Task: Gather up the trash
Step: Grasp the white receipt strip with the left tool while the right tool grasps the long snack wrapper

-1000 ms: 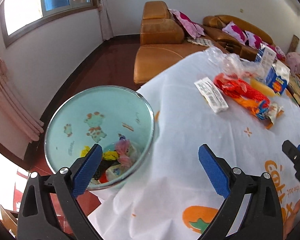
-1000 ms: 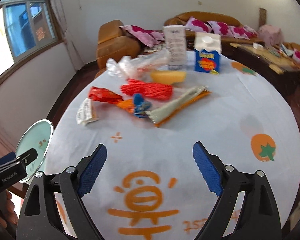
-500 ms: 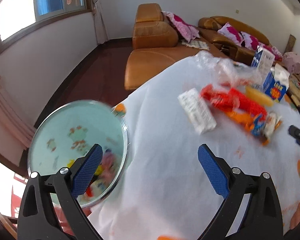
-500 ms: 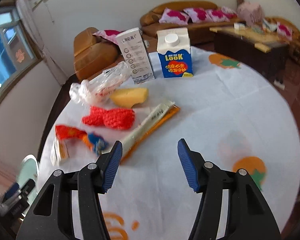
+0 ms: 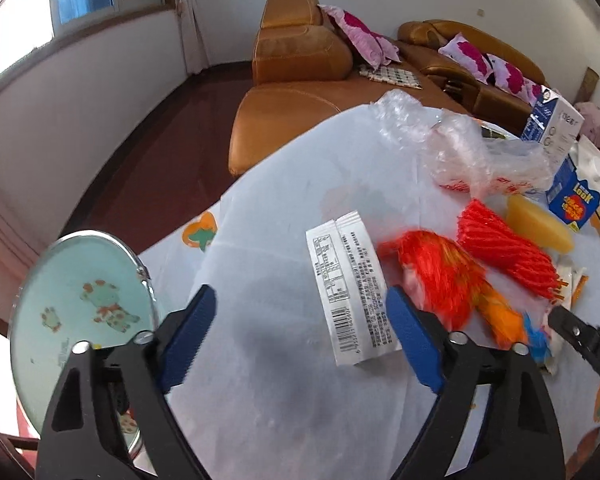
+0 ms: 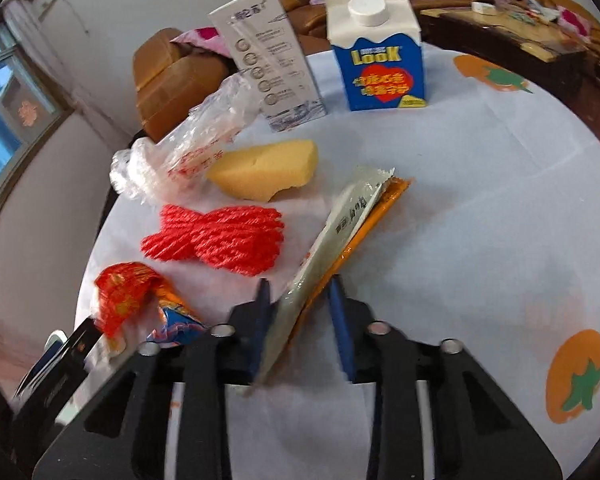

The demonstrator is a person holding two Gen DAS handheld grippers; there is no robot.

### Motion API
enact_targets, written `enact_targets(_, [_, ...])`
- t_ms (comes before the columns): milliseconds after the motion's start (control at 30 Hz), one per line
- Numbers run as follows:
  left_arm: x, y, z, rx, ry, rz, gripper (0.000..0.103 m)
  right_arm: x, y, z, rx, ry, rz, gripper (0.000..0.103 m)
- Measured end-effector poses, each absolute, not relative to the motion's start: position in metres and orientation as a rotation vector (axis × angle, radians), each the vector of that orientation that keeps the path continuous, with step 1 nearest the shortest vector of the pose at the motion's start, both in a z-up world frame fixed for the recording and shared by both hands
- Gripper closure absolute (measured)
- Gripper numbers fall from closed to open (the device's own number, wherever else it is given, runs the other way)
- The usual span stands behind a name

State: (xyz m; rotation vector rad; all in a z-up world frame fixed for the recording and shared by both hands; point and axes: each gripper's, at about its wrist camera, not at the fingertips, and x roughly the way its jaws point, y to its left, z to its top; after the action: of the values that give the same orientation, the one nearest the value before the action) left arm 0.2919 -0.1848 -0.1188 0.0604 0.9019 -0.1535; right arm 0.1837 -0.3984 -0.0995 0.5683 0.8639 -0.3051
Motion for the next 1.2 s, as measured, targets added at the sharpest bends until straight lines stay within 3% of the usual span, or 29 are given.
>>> enact_targets(33, [0.294, -0.186, -0.121, 0.056, 0.907, -0.173, 0.034, 0.182, -0.4, -0.099, 0.582, 0.867, -0.281, 0.089])
enact_targets(100, [0.293, -0.187, -0.121, 0.064, 0.899, -0.192, 0.04, 0.172, -0.404, -0.096, 0.611, 0.857, -0.244, 0.093])
enact_targets(233, [0.283, -0.19, -0.117, 0.08, 0.881, -0.266, 0.073, 0.148, -0.41, -0.077, 0.603, 0.781, -0.238, 0.095])
enact_targets(267, [0.28, -0.191, -0.116, 0.087, 0.876, -0.274, 0.076, 0.141, -0.411, -0.071, 0.597, 0.761, -0.238, 0.095])
enact_targets(767, [0.208, -0.147, -0.093, 0.018, 0.841, -0.356, 0.077, 0.07, -0.398, -0.052, 0.386, 0.721, -0.308, 0.095])
enact_targets(800, [0.211, -0.147, -0.092, 0.016, 0.839, -0.34, 0.073, 0.068, -0.396, -0.052, 0.38, 0.722, -0.305, 0.095])
enact_targets(900, [0.227, -0.152, -0.088, 0.009, 0.826, -0.303, 0.047, 0.066, -0.394, -0.054, 0.368, 0.729, -0.313, 0.095])
enact_targets(1033, [0.264, -0.18, -0.09, 0.039, 0.832, -0.281, 0.036, 0.057, -0.404, -0.054, 0.344, 0.733, -0.356, 0.095])
enact_targets(1167, [0.293, -0.205, -0.115, 0.056, 0.892, -0.255, 0.043, 0.045, -0.424, -0.059, 0.354, 0.747, -0.407, 0.095])
enact_targets(1200, [0.297, -0.209, -0.122, 0.052, 0.917, -0.272, 0.057, 0.041, -0.429, -0.06, 0.358, 0.751, -0.419, 0.095])
